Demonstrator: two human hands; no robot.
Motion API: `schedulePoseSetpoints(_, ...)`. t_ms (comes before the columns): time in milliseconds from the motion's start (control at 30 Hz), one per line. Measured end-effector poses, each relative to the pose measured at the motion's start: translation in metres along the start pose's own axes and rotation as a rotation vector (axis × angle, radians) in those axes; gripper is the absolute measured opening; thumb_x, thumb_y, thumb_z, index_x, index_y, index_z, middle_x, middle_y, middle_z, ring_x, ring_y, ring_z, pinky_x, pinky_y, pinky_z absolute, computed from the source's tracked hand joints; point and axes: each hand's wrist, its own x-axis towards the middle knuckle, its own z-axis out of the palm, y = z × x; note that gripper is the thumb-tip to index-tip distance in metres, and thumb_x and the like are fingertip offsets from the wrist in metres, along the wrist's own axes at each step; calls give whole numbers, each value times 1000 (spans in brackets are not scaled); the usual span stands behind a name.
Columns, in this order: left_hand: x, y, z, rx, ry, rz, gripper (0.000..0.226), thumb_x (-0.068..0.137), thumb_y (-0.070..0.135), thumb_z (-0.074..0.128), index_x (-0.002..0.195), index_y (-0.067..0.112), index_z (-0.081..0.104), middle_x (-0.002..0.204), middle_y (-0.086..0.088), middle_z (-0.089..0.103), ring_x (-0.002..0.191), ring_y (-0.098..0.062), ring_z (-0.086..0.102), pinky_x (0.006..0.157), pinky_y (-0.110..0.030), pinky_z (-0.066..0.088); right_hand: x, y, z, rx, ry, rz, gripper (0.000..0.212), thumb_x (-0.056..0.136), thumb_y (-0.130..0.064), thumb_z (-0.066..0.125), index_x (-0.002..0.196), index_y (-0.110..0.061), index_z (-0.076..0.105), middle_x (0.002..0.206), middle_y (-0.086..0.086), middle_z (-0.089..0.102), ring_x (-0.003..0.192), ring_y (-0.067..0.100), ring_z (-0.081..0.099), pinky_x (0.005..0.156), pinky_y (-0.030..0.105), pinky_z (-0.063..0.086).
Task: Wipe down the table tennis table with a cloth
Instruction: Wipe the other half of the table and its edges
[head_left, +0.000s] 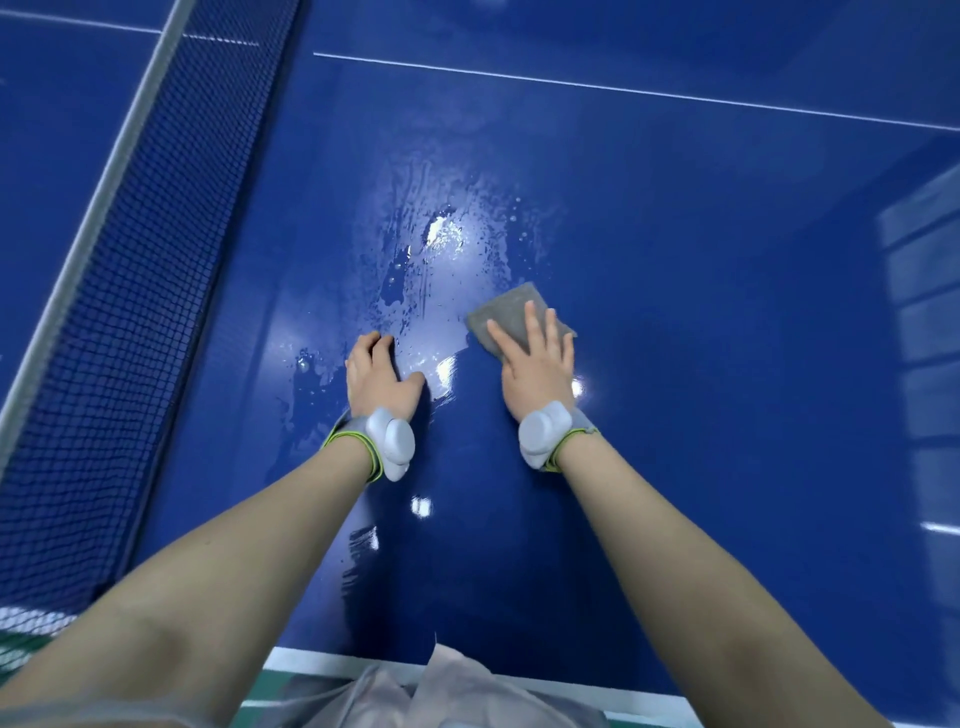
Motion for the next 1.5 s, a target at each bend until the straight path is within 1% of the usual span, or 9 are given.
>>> schedulePoseSetpoints(167, 15, 8, 1, -21, 2, 3, 55, 87, 7, 49, 140, 8, 33, 152, -3, 18, 141, -20, 11, 115, -29, 7, 12, 25, -7, -75, -3, -183, 49, 101, -24, 36, 145, -43, 26, 160, -1, -1, 147, 22, -5, 116, 39, -3)
schedulePoseSetpoints(333, 41, 24, 1, -105, -55, -18, 56, 87, -1, 39, 141, 15, 35, 155, 0, 12, 144, -17, -1, 116, -30, -3, 39, 29, -14, -22, 65, 190, 49, 103, -31, 30, 148, -43, 16, 160, 4, -6, 147, 24, -6, 116, 39, 2)
schedulePoseSetpoints(433, 50, 29, 5, -83, -18, 19, 56, 86, -3, 39, 140, 13, 36, 155, -2, 12, 144, -15, -1, 113, -26, -9, 42, 11, -11, -42, 42, 225, 51, 103, -36, 26, 148, -44, 4, 159, 9, -13, 145, 31, -12, 116, 43, -2)
schedulePoseSetpoints(600, 60, 35, 16, -11, 29, 68, 56, 87, 1, 41, 141, 14, 33, 156, -3, 9, 144, -15, -4, 113, -30, -14, 31, -4, -2, -141, -54, -60, 48, 102, -43, 18, 148, -45, 5, 159, 10, -12, 145, 35, -13, 115, 47, 0)
schedulePoseSetpoints(733, 69, 39, 17, 7, 21, 108, 53, 91, 6, 40, 142, 14, 31, 156, -3, 8, 144, -16, -5, 113, -31, -15, 41, 18, -12, -192, 55, -256, 47, 97, -49, 22, 143, -45, 31, 158, 13, 15, 145, 35, 14, 109, 45, 23)
schedulePoseSetpoints(833, 78, 45, 17, 8, -7, 129, 51, 93, 9, 39, 142, 15, 31, 156, -3, 7, 144, -15, -6, 114, -32, -15, 71, 39, -28, -123, -32, -26, 49, 99, -49, 28, 146, -49, 15, 159, 11, -8, 146, 28, -8, 112, 39, 8)
schedulePoseSetpoints(967, 90, 51, 16, 28, -35, 150, 51, 93, 11, 38, 143, 19, 30, 157, 0, 4, 144, -13, -8, 114, -33, -16, 102, 31, -33, -27, -17, 140, 52, 101, -45, 28, 149, -43, 9, 158, 12, -13, 145, 27, -14, 115, 39, -4)
schedulePoseSetpoints(1267, 116, 72, 21, 84, -33, 171, 51, 95, 15, 38, 145, 21, 26, 157, -1, 0, 143, -13, -10, 112, -34, -18, 101, 18, -23, -150, 1, -259, 60, 93, -47, 5, 151, -31, 13, 159, 10, -2, 147, 27, -5, 115, 35, -8)
schedulePoseSetpoints(1500, 120, 74, 21, 81, -43, 183, 51, 95, 15, 38, 145, 22, 27, 157, 0, 0, 143, -12, -10, 112, -35, -19, 152, 39, -44, -43, 100, 201, 51, 103, -35, 26, 152, -31, 10, 158, 11, -12, 146, 28, -12, 117, 40, -4)
